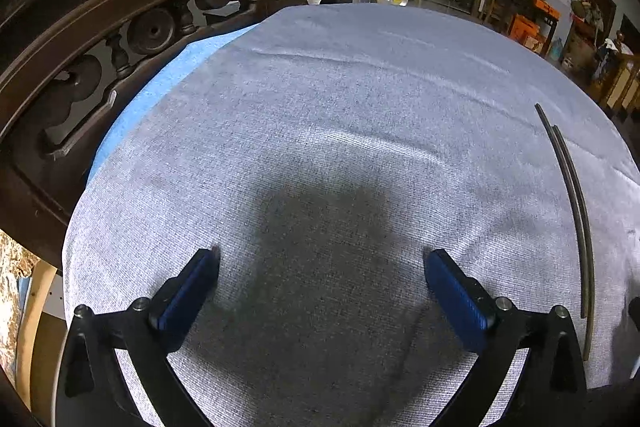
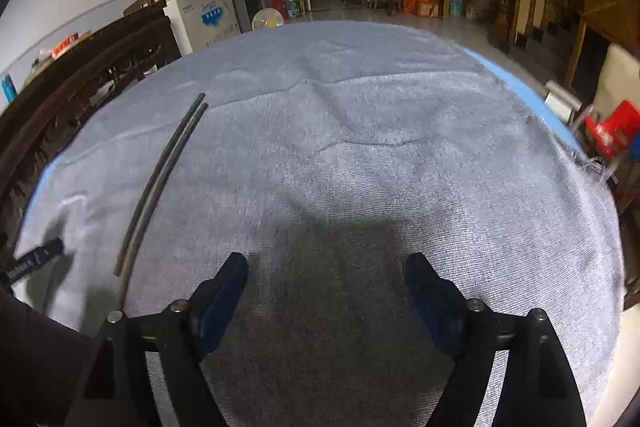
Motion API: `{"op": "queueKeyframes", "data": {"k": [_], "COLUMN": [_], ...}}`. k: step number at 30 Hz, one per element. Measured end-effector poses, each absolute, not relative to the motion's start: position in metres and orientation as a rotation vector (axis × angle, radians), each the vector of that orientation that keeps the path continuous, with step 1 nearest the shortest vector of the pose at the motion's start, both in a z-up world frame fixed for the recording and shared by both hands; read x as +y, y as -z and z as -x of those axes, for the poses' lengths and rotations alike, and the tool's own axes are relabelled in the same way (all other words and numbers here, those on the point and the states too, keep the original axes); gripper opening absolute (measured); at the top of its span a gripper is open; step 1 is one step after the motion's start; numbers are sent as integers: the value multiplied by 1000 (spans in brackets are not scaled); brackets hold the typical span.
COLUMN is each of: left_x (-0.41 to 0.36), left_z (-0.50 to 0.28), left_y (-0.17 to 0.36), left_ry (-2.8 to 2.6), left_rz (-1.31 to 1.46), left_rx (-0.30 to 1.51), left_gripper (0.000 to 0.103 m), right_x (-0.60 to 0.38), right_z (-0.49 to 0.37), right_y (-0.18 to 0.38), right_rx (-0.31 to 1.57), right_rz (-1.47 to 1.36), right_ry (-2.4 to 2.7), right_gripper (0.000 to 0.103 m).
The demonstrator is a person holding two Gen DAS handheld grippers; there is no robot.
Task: Organize utensils
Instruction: 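Move both grippers back toward the last brown chopsticks on the cloth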
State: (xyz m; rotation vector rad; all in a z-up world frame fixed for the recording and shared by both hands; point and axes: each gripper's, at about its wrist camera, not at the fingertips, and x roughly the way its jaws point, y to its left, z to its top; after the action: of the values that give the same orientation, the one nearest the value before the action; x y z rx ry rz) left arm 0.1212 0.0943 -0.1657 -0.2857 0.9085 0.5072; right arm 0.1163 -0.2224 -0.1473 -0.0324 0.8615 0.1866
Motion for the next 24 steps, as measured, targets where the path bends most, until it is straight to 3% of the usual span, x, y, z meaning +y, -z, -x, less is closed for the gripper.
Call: {"op": "queueKeyframes", "data": {"k": [3, 24], "left_x": [94, 91], "left_z": [-119, -111], "left_y": [165, 165], "left_ry": [-500, -426], "left_rz": [285, 293], "left_rx": [905, 872], "left_gripper": [103, 103], "right_x": [-212, -210], "right_z": [-121, -124], "right_y": [153, 153], "right_rx": [898, 944], "right_rz": [88, 82], "right_ry": [-174, -153], "right_gripper": [103, 103]}}
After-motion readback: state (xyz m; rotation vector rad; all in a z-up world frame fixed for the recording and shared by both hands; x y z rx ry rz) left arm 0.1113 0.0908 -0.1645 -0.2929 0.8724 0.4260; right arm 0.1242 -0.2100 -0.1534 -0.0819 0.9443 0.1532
